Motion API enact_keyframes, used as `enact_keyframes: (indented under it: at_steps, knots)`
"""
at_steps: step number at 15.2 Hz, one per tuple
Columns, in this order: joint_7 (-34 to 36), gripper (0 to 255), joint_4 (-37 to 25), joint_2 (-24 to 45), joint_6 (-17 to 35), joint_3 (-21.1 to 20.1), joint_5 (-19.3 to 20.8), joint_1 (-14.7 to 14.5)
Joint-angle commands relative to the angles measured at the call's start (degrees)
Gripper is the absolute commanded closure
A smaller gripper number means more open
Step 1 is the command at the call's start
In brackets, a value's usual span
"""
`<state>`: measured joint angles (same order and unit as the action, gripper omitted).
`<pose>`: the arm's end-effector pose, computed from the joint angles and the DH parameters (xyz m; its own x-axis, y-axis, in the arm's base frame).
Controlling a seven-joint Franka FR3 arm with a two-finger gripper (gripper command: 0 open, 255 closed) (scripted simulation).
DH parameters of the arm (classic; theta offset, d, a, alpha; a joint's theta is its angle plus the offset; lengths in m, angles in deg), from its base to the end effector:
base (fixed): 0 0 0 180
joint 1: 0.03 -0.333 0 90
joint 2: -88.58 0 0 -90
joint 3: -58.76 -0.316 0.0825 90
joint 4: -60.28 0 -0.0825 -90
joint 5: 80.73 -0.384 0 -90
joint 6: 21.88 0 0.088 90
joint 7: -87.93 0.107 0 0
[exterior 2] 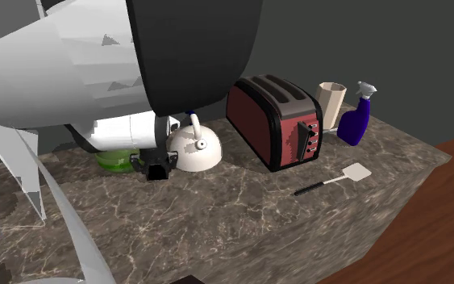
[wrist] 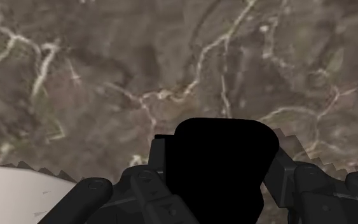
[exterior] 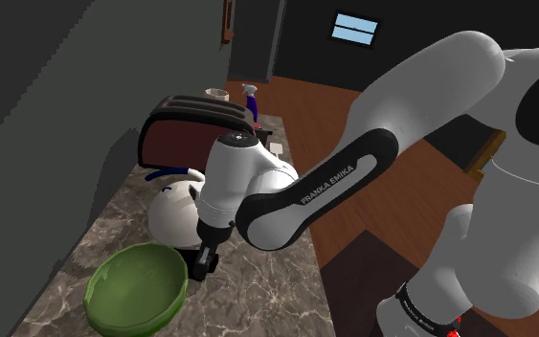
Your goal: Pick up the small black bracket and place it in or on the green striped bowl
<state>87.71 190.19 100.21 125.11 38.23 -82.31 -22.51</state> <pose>0.4000 0.3721 0.2853 0.7496 0.6534 0.1057 0.6615 -0.7448 -0.0876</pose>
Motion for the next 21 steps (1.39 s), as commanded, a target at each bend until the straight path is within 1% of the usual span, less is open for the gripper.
enact_keyframes:
  at_steps: [1, 2, 12, 21]
  knots:
    - [-0.01, 255, 0.02, 0.05, 0.00, -0.03, -0.01, -0.02]
    - [-0.01, 255, 0.06, 0.13, 0.11, -0.01, 0.02, -0.02]
    - [-1.42, 255, -1.75, -5.67, -7.21, -0.77, -2.67, 0.71]
    - [-2.16, 255, -4.46, -9.96, -13.99, -0.85, -4.30, 1.02]
